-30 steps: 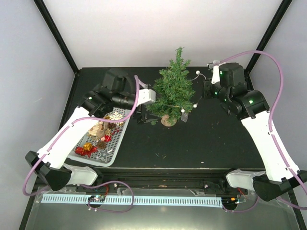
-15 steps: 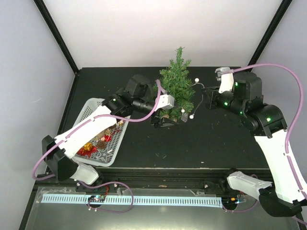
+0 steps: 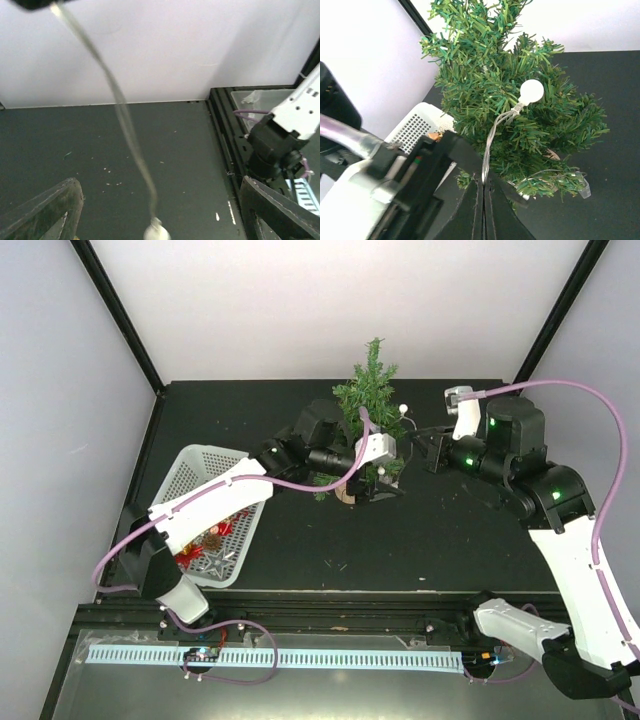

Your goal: Decorate the small christmas tree

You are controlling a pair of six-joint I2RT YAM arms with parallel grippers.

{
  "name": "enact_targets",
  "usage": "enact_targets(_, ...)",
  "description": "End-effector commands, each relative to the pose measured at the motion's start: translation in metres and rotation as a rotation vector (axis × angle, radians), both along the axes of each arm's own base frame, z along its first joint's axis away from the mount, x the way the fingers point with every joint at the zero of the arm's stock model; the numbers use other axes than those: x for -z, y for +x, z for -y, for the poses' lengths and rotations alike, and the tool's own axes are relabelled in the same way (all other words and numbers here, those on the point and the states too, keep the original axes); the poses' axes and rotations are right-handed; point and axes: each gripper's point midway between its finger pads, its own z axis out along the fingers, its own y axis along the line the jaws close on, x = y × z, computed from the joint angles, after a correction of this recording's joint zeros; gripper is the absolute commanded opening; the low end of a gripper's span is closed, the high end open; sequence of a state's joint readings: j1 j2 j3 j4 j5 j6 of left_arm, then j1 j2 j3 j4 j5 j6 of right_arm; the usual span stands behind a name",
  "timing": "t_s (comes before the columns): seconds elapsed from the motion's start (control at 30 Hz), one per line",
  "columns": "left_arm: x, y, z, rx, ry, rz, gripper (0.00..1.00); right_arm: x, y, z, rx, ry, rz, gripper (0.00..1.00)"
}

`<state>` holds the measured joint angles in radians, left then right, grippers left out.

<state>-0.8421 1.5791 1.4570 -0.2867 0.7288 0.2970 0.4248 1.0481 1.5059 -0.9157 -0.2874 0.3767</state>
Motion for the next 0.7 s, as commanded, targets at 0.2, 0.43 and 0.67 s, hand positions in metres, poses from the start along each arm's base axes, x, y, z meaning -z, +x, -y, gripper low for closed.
enact_targets(0.2, -0.017, 0.025, 0.017, -0.096, -0.031, 0.056, 0.80, -0.013, -0.010, -0.003, -0.026, 0.056, 0.042, 0.01)
enact_targets(0.43, -0.018, 0.013, 0.010, -0.057, -0.018, 0.042, 0.02, -0.010, -0.009, -0.001, -0.016, 0.050, 0.045, 0.01)
enact_targets(0.67, -0.036, -0.004, -0.022, -0.064, 0.023, 0.161, 0.02, -0.010, -0.008, -0.003, -0.020, 0.062, 0.049, 0.11)
